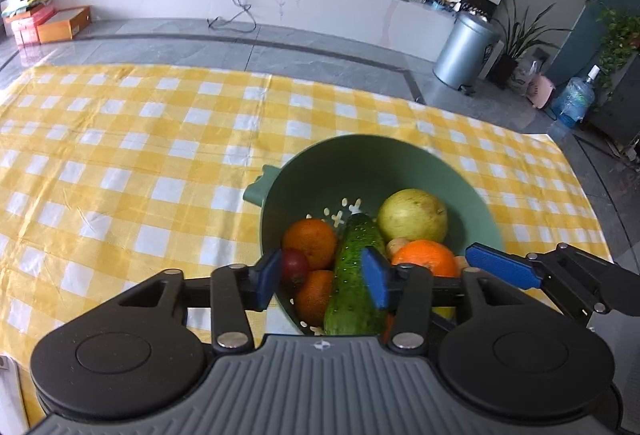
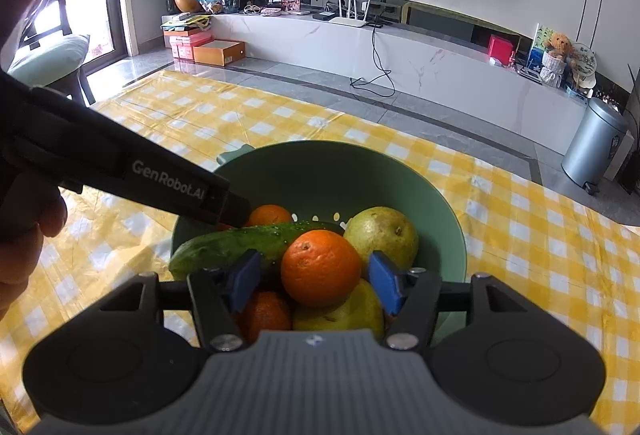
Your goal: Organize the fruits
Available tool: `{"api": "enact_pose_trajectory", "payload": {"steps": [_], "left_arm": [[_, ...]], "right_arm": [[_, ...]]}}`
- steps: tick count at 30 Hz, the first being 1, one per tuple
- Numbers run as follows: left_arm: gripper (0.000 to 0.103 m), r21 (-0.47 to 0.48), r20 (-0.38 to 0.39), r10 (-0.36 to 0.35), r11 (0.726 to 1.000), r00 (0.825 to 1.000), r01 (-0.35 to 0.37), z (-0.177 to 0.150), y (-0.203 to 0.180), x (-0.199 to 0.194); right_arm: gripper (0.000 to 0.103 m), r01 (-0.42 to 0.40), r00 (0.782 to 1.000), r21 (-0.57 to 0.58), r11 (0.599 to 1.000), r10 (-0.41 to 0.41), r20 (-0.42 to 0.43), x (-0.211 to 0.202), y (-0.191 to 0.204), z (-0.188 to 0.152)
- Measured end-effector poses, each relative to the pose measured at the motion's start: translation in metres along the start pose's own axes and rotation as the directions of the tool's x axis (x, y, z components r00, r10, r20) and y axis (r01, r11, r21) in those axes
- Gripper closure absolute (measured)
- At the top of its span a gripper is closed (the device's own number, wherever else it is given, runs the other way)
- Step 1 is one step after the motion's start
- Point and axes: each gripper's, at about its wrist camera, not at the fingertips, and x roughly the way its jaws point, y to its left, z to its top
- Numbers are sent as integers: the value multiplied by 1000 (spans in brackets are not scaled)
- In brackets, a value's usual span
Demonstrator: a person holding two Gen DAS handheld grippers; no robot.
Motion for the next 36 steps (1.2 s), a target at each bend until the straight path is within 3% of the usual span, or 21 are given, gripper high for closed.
{"api": "enact_pose_trajectory", "payload": {"steps": [7, 12, 20, 23, 26, 31, 34, 36], "left_arm": [[48, 43, 74, 26, 999, 997, -30, -5, -15, -39], [43, 102, 157, 85, 990, 984, -102, -14, -30, -75], [25, 188, 341, 118, 964, 933, -190, -41, -56, -139], [12, 184, 389, 116, 963, 914, -200, -52, -63, -160], [9, 157, 409, 119, 968, 905, -198, -61, -68, -173], [8, 172, 452, 172, 946, 875, -275, -82, -77, -183], [8, 166, 453, 167, 949, 876, -267, -94, -79, -186], [8, 158, 438, 144, 959, 887, -234, -100, -77, -186]], "right_arm": [[31, 33, 999, 14, 999, -33, 27, -32, -1, 6], [22, 56, 997, 67, 996, -60, 50, -70, -6, 8], [11, 73, 989, 136, 988, -89, 114, -142, -5, 4], [7, 75, 984, 156, 985, -99, 151, -170, -2, -2], [4, 88, 975, 159, 983, -117, 187, -196, 3, -11], [4, 107, 966, 164, 981, -142, 215, -222, 13, -28], [4, 126, 961, 180, 976, -165, 222, -233, 19, -39], [4, 132, 958, 206, 970, -178, 225, -239, 21, -46]]}}
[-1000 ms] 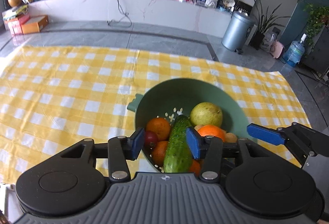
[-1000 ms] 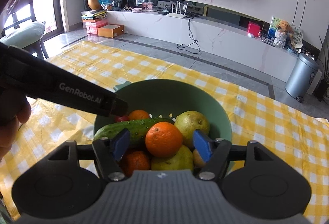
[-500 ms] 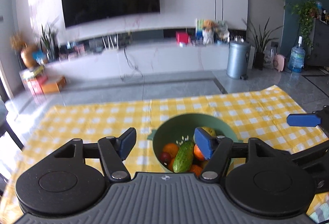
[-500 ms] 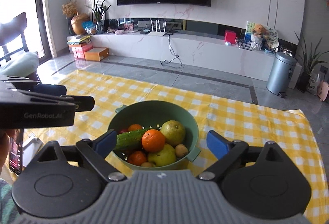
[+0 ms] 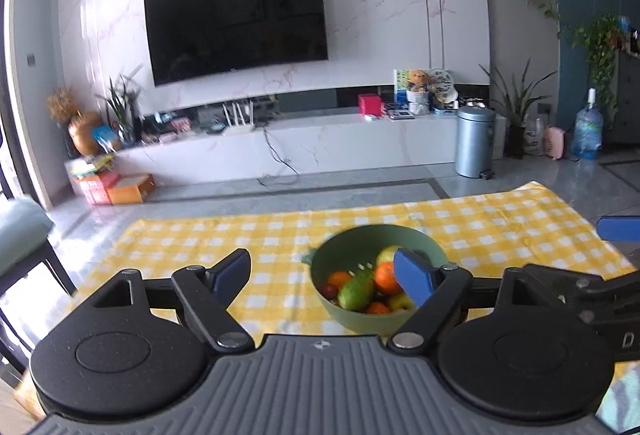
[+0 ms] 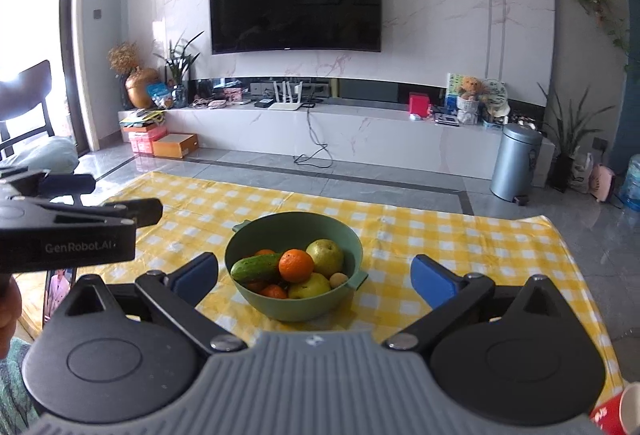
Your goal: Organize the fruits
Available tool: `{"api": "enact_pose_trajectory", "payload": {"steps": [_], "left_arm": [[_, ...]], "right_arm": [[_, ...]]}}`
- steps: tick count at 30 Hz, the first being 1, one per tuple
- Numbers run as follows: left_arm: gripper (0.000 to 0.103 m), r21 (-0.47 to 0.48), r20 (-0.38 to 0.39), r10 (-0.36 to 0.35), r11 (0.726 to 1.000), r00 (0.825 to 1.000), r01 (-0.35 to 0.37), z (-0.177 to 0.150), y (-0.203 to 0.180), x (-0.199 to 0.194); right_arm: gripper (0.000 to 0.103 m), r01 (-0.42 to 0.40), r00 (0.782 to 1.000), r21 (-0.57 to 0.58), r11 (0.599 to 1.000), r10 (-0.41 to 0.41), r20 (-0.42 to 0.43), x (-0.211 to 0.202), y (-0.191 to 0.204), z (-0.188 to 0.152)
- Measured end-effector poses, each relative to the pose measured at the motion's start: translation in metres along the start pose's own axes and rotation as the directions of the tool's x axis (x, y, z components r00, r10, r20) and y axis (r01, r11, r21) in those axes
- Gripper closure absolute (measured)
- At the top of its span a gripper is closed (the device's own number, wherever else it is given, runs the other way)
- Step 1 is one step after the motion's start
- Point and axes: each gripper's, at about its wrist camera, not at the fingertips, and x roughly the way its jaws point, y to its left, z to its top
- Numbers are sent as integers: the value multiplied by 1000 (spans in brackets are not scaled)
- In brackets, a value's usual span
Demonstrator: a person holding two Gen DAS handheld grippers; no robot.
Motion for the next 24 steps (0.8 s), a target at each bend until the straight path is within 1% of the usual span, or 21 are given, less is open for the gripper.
{"api": "enact_pose_trajectory", "payload": {"steps": [3, 7, 11, 15, 19, 24], "left_arm": [[8, -22, -33, -13, 1000, 999, 13, -9, 2, -1], [8, -12, -69, -10, 1000, 998, 10, -19, 1, 4], [8, -15, -116, -17, 1000, 993, 15, -29, 1, 12], [8, 0, -151, -14, 1000, 988, 14, -37, -1, 20], [8, -2, -173, -14, 1000, 985, 14, -41, 0, 27], [8, -5, -182, -15, 1000, 983, 14, -41, 1, 31]], "right_arm": [[4, 13, 1000, 23, 1000, -13, 9, -6, -1, -6], [4, 22, 1000, 14, 1000, -23, 22, -7, 2, -14], [4, 21, 1000, -9, 1000, -21, -8, 3, 7, -24], [4, 18, 999, -8, 1000, -19, -46, 15, 7, -32], [4, 21, 997, 1, 1000, -21, -70, 23, 6, -36], [4, 24, 997, 3, 1000, -24, -73, 27, 6, -34]]}}
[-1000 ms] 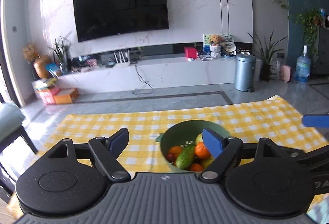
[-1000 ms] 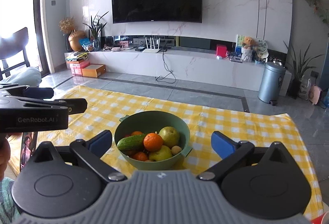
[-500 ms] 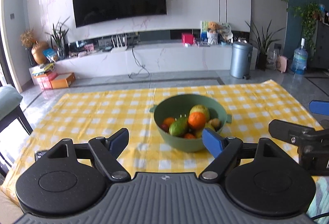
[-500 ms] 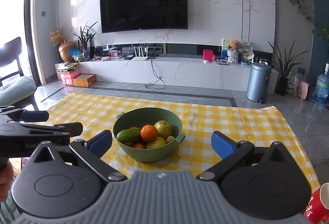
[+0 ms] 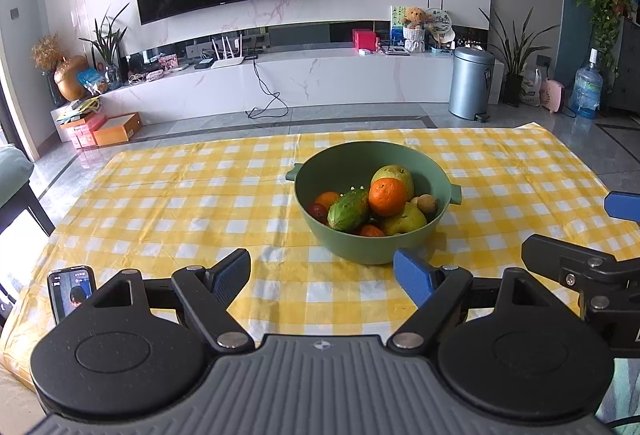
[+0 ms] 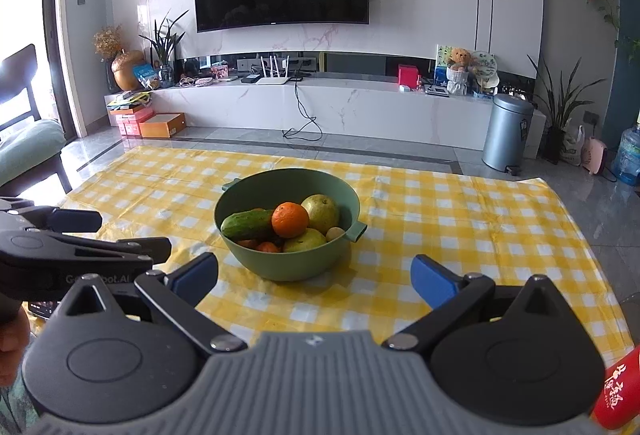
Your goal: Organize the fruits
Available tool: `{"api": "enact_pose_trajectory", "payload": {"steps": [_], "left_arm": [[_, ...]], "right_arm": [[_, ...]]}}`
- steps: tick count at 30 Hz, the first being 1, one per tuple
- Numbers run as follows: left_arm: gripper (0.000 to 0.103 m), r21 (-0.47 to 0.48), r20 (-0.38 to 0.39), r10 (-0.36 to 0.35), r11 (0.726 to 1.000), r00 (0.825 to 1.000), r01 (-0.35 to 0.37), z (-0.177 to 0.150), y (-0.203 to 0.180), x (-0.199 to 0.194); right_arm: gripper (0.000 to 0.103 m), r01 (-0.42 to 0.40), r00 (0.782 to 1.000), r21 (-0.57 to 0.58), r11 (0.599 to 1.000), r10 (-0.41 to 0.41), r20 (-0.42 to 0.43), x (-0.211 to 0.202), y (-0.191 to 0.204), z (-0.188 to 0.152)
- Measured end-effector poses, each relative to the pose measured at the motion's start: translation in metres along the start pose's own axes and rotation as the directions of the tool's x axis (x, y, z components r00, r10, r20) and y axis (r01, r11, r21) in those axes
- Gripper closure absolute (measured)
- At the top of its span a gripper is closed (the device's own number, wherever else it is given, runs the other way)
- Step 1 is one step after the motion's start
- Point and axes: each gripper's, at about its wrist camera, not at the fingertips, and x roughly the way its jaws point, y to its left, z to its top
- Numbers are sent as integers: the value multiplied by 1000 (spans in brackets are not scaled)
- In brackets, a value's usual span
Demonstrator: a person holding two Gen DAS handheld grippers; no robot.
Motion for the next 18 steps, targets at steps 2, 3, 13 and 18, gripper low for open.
{"api": "enact_pose_trajectory", "payload": {"steps": [2, 3, 13, 18], "left_arm": [[8, -3, -4, -2, 1000, 1000, 2, 0, 0, 2], [8, -4, -7, -2, 1000, 1000, 2, 0, 1, 3], [8, -6, -16, -4, 1000, 1000, 3, 0, 2, 5], [8, -6, -17, -3, 1000, 1000, 3, 1, 2, 5]], "right_arm": [[4, -1, 1000, 2, 1000, 1, -6, 1, 0, 0], [4, -2, 1000, 3, 1000, 2, -9, 2, 0, 0], [4, -6, 1000, 4, 1000, 6, -24, 6, 1, -2], [4, -5, 1000, 5, 1000, 6, -26, 6, 1, -2]]}}
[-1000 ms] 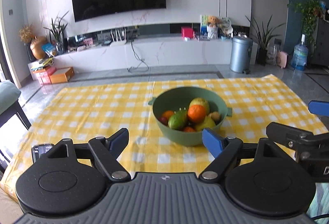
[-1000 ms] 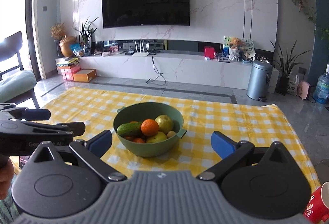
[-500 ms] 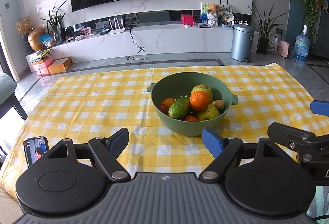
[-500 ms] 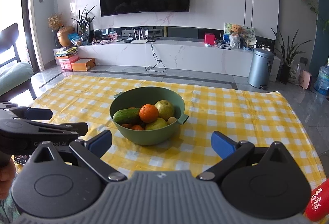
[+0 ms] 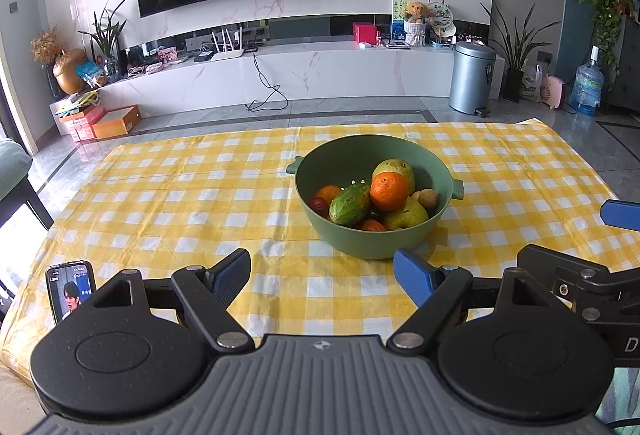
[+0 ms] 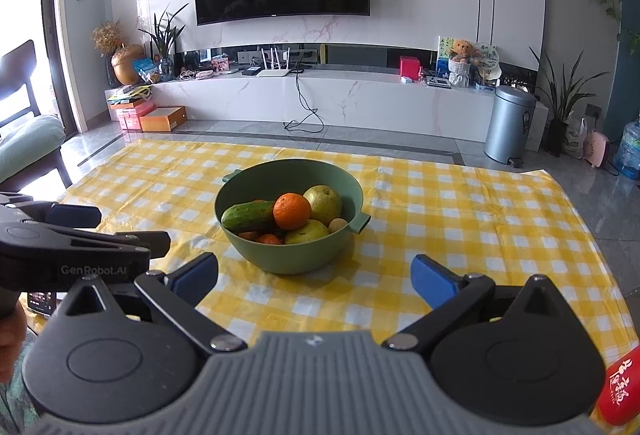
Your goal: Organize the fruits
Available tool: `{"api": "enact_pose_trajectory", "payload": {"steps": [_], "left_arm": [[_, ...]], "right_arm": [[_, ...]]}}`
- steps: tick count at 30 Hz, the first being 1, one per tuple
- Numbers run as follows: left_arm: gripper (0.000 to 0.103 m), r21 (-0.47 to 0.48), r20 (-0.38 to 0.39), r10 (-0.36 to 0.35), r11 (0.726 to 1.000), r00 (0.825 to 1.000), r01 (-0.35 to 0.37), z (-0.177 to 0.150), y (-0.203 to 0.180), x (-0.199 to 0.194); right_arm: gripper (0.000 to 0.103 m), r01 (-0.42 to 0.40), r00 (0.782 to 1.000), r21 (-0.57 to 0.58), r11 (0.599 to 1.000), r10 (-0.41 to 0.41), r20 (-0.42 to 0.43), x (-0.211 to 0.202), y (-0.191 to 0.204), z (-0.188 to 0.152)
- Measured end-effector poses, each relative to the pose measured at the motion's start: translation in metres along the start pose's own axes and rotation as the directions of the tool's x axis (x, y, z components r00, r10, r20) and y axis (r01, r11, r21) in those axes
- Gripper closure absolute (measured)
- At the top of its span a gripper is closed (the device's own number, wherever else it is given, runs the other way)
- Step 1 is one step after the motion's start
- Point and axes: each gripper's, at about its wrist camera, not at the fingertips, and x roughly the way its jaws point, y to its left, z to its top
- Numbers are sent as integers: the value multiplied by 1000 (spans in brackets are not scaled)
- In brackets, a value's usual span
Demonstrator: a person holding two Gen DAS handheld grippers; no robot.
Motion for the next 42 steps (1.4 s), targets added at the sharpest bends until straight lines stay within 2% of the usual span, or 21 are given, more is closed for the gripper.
{"api": "enact_pose_trajectory", "payload": {"steps": [42], "left_arm": [[8, -1, 2, -3, 1000, 1000, 3, -1, 2, -2]], "right_arm": [[4, -2, 1000, 7, 1000, 2, -10, -1, 0, -3]]}}
